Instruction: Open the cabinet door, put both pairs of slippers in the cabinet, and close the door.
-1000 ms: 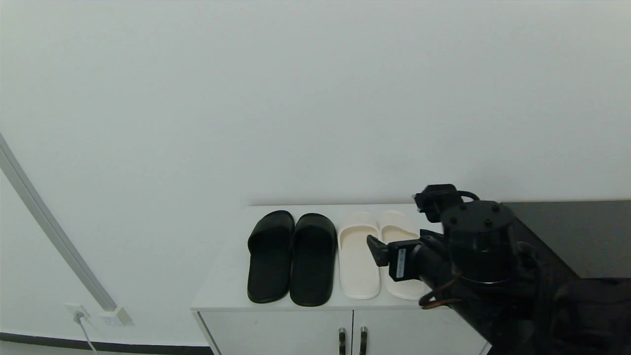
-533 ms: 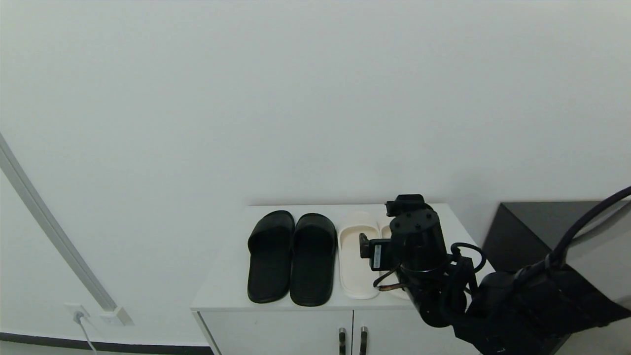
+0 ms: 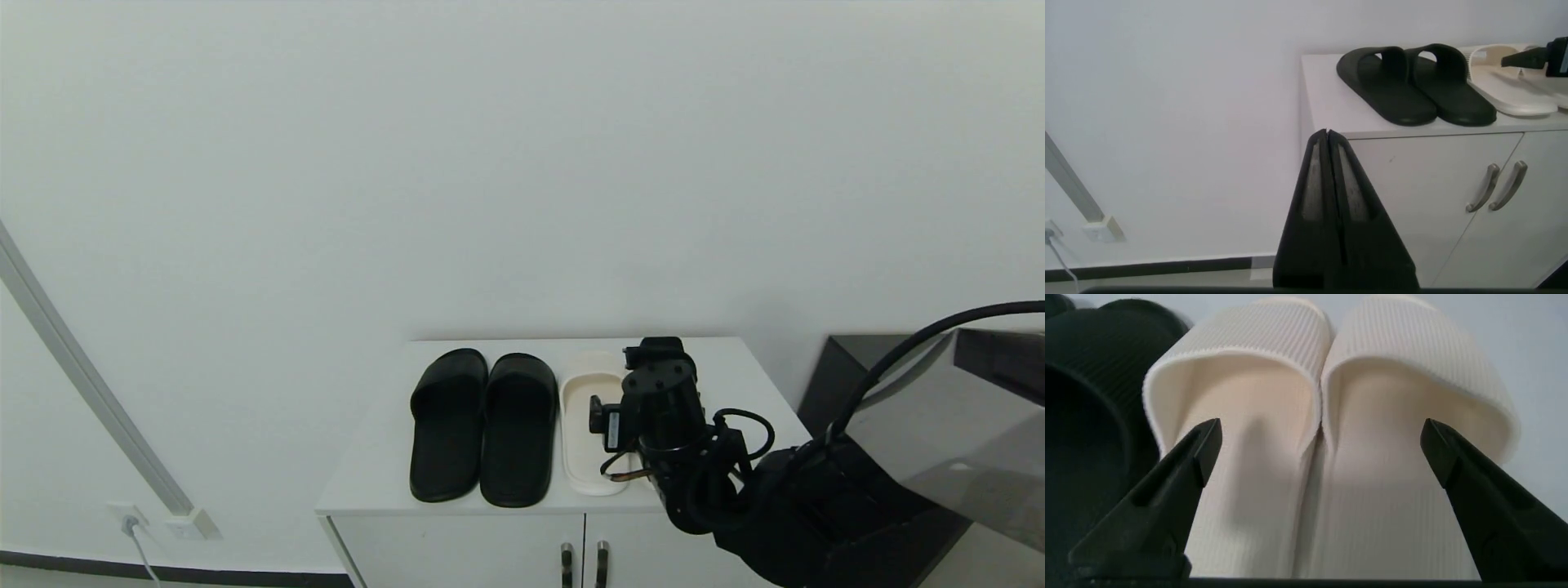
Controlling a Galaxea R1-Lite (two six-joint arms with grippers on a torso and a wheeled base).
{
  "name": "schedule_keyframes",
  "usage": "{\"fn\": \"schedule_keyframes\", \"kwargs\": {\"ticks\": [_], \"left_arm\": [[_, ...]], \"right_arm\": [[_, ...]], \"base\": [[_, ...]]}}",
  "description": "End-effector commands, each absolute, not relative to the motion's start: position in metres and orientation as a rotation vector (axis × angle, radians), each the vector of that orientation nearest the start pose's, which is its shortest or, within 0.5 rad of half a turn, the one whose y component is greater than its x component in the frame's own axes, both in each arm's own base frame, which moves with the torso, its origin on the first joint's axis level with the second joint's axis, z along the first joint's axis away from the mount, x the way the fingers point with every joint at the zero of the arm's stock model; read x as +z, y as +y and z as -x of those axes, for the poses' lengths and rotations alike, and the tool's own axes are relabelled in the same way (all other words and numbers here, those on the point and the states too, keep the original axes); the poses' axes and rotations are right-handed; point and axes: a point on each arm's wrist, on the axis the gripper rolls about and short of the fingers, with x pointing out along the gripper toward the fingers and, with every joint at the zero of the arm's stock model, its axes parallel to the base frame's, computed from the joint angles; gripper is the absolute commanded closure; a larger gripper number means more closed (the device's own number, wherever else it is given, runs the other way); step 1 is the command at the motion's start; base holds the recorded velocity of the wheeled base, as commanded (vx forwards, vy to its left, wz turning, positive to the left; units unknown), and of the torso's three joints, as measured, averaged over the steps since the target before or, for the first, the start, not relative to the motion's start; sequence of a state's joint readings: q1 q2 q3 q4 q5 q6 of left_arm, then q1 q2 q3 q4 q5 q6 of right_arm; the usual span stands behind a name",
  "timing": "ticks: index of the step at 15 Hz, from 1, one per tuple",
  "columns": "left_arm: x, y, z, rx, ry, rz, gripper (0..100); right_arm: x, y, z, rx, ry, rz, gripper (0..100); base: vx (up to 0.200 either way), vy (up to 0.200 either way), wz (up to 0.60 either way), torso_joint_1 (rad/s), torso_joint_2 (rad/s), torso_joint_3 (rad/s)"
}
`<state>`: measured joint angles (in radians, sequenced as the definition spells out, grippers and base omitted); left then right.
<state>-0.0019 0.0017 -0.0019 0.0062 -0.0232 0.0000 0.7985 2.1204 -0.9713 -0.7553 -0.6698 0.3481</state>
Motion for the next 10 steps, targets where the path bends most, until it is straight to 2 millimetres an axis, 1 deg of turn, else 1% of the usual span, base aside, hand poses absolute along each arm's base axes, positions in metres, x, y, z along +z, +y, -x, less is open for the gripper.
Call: {"fn": "schedule_keyframes", "kwargs": {"ticks": [1,5,10], "left_arm": [[0.075,0.0,0.023,-0.025,0.006,0.0,100],[0.076,0.0,0.023,-0.025,0.005,0.0,100],[0.076,-0.001,0.023,-0.026,0.006,0.002,100]], "right_arm": [[0.084,0.268,-0.295,0.05,0.308,-0.086,0],[0.074,0.275,-0.314,0.033,0.3,-0.09,0],[0.072,0.277,-0.338,0.005,0.289,-0.086,0]], "base": [[0.0,0.0,0.0,0.0,0.0,0.0],[0.0,0.0,0.0,0.0,0.0,0.0],[0.0,0.0,0.0,0.0,0.0,0.0]]}}
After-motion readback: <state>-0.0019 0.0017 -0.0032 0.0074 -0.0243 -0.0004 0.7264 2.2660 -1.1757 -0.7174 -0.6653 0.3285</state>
